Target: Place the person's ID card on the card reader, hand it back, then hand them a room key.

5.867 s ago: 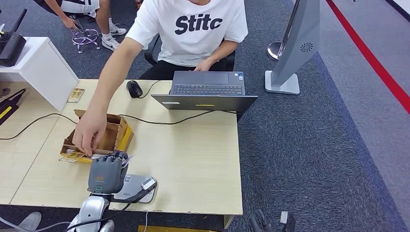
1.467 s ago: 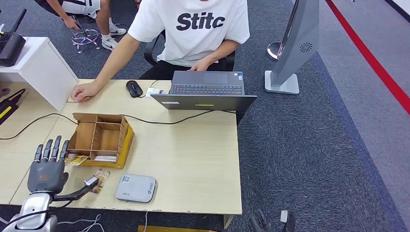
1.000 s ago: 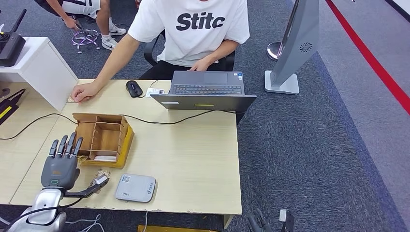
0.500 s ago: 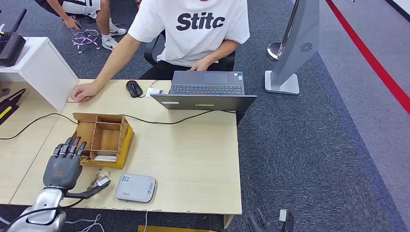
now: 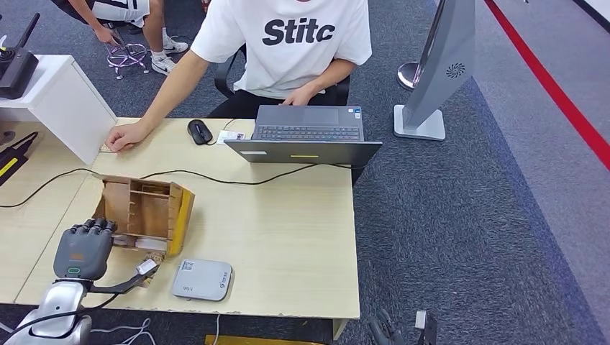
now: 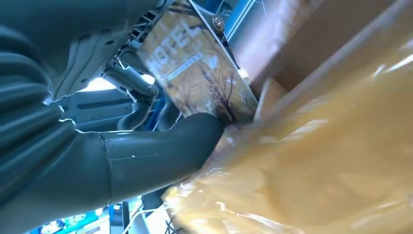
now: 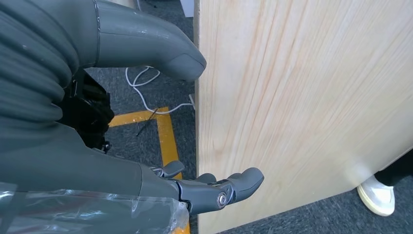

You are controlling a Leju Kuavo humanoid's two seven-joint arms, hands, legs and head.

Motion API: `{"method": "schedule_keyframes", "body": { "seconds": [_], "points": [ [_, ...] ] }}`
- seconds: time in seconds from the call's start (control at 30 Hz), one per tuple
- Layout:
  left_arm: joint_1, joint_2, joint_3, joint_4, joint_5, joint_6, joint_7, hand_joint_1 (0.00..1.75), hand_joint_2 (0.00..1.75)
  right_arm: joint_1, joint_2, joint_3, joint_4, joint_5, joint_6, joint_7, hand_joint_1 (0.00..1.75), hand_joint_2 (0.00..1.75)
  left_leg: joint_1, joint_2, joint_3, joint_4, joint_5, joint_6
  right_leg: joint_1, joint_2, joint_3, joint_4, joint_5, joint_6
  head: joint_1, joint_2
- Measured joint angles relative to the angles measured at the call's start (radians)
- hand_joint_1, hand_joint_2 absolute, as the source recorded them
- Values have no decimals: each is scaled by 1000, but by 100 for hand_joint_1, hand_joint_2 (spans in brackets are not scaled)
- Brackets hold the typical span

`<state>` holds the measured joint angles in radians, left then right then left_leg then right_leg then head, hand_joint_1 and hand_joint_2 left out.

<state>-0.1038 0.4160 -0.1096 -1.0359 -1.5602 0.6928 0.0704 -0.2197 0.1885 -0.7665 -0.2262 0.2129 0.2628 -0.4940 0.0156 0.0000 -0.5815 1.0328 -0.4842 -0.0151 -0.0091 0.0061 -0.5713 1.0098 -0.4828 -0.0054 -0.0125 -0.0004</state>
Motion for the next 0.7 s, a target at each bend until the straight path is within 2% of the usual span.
{"method": "schedule_keyframes", "body": {
  "seconds": [0.13,0.23,0.4,0.53,0.7],
  "points": [
    [15,8,4,-42,0,0,9,175,175,0,1,0,0,2,0,2,0,175,0,0,0,0,0,0,0,0,0,0,0,0,-1,0],
    [29,5,33,-109,0,1,-28,175,175,0,2,0,0,6,0,3,0,175,0,0,0,0,0,0,0,0,0,0,0,0,-1,0],
    [25,-50,156,-218,0,-4,-181,175,175,-1,3,0,0,8,0,3,0,175,0,0,0,0,0,0,0,0,0,0,0,0,-1,0],
    [10,-80,229,-267,0,-22,-206,175,175,-1,4,0,0,7,1,3,0,175,0,0,0,0,0,0,0,0,0,0,0,0,-1,0],
    [6,-102,269,-288,0,-23,-206,175,175,-2,4,0,0,7,3,3,0,175,0,0,0,0,0,0,0,0,0,0,0,0,-1,0]
  ]
}}
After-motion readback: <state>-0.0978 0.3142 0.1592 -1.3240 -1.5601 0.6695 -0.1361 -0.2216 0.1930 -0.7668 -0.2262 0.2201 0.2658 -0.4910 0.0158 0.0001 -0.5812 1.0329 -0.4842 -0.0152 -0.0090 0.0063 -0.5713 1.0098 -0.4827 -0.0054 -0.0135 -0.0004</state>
